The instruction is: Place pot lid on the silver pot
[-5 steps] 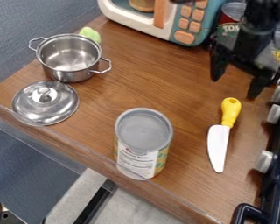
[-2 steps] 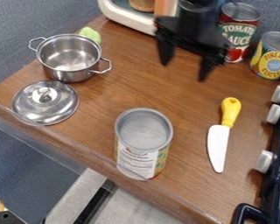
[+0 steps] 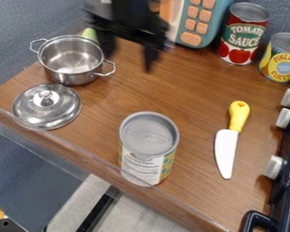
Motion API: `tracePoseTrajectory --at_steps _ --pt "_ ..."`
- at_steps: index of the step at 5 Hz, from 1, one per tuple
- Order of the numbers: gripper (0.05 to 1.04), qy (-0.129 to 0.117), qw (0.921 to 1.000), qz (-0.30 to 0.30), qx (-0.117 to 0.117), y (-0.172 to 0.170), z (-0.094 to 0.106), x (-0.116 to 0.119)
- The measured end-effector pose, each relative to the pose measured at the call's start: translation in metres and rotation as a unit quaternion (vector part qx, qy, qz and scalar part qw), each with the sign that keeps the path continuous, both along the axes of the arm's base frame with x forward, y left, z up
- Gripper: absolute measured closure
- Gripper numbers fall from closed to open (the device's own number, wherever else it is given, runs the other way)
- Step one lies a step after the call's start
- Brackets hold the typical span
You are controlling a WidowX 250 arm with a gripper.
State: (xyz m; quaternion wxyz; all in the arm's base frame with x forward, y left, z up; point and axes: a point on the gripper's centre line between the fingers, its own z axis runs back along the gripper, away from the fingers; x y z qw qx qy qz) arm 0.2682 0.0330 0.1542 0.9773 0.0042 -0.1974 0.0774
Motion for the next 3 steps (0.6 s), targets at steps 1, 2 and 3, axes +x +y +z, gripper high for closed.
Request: tracePoseTrajectory --at_steps 1,2,3 --pt "0.084 0.013 0.9995 0.025 0.012 0.030 -0.015 -0.027" --pt "0.084 0.037 0.9977 0.051 0.022 0.055 -0.037 -0.041" --pt "0.084 0.049 0.9960 0.066 0.035 0.068 -0.047 -0.042"
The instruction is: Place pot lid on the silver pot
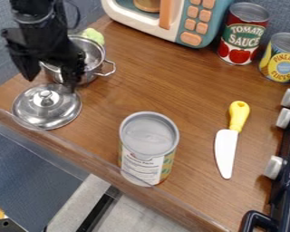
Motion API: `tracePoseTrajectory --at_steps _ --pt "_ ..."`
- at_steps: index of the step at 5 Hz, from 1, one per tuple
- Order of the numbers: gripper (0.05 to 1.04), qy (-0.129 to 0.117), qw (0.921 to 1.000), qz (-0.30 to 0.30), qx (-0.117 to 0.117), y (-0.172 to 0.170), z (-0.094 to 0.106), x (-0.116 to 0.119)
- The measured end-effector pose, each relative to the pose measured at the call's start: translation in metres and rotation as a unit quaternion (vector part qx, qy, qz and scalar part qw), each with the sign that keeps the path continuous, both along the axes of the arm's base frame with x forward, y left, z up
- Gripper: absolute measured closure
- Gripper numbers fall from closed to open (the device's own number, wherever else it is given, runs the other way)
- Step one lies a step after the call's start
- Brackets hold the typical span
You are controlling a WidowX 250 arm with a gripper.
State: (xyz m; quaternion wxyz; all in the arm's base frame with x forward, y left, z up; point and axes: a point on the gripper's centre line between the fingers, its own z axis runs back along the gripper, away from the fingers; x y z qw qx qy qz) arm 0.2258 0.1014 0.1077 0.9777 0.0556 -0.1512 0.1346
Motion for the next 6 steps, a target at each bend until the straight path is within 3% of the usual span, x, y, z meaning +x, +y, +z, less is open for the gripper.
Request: tracePoseTrajectory --at_steps 2,3,5,6 --pt "0.084 0.021 0.9997 -0.002 -0.013 0.012 -0.020 -0.001" --pt "0.137 0.035 0.9994 0.004 -0.006 0.016 -0.028 -0.003" --pt "0.685 0.046 0.9987 0.021 0.004 0.011 -0.039 0.000" --pt "0.804 0.044 0.9990 0.011 0.003 0.006 -0.039 0.003"
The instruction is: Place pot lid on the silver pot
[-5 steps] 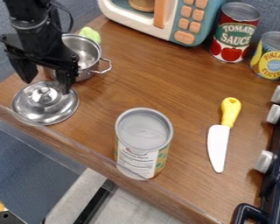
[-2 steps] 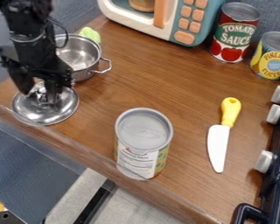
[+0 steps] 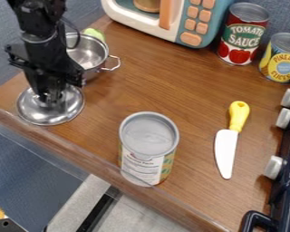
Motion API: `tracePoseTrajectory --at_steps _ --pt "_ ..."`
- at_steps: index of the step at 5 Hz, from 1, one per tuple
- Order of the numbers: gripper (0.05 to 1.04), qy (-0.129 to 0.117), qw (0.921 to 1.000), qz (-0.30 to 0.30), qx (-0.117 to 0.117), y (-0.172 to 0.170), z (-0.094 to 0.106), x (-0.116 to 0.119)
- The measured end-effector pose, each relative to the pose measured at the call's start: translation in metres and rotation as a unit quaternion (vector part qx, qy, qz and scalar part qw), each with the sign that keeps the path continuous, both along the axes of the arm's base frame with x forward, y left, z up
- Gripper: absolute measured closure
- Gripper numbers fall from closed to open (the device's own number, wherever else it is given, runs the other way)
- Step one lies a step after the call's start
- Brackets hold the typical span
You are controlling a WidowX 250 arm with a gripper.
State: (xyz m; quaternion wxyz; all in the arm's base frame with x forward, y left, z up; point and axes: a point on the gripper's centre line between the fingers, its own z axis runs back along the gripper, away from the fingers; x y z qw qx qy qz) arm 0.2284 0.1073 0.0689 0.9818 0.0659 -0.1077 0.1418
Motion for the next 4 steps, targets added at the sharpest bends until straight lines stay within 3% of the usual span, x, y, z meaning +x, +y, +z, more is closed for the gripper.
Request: tracePoseTrajectory --at_steps 3,4 --pt "0.805 -0.007 0.9941 -0.090 -0.060 -0.063 0.005 0.023" --pt "0.805 -0.003 0.9942 -0.089 -0.061 -0.069 0.011 0.021"
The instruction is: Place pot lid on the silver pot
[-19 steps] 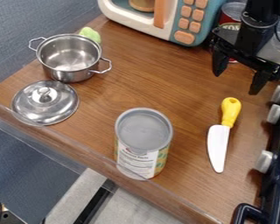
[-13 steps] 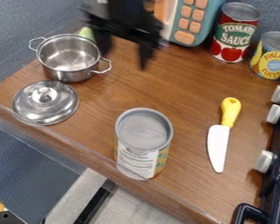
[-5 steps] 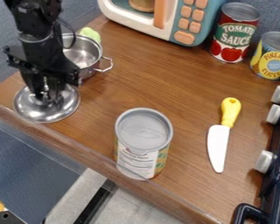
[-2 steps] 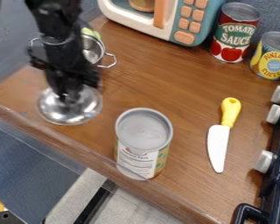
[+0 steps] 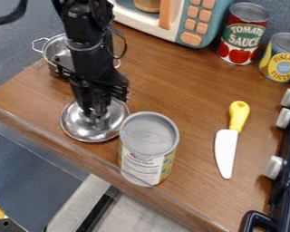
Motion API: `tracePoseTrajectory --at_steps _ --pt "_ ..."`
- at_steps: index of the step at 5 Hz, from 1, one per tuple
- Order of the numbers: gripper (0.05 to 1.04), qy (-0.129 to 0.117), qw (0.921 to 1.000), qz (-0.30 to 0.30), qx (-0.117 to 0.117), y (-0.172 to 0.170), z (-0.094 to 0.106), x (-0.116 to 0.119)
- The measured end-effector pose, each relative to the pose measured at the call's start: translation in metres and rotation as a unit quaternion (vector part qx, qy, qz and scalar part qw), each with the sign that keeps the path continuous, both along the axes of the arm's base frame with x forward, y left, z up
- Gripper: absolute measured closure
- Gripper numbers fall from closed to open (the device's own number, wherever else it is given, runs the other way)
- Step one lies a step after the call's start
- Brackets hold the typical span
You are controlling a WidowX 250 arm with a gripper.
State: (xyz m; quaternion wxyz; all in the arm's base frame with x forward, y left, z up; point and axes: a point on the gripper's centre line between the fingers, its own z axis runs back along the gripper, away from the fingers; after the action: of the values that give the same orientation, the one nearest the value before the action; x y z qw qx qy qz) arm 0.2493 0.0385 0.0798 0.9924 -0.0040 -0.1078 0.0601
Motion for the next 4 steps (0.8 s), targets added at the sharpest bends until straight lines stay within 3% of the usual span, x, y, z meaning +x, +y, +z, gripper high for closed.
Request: tracePoseTrajectory --at_steps 3,4 --pt "0.805 -0.105 0.9925 0.062 0.004 0.030 0.084 0.016" --pt "0.805 -0.112 0.9902 0.079 0.022 0.047 0.092 0.032"
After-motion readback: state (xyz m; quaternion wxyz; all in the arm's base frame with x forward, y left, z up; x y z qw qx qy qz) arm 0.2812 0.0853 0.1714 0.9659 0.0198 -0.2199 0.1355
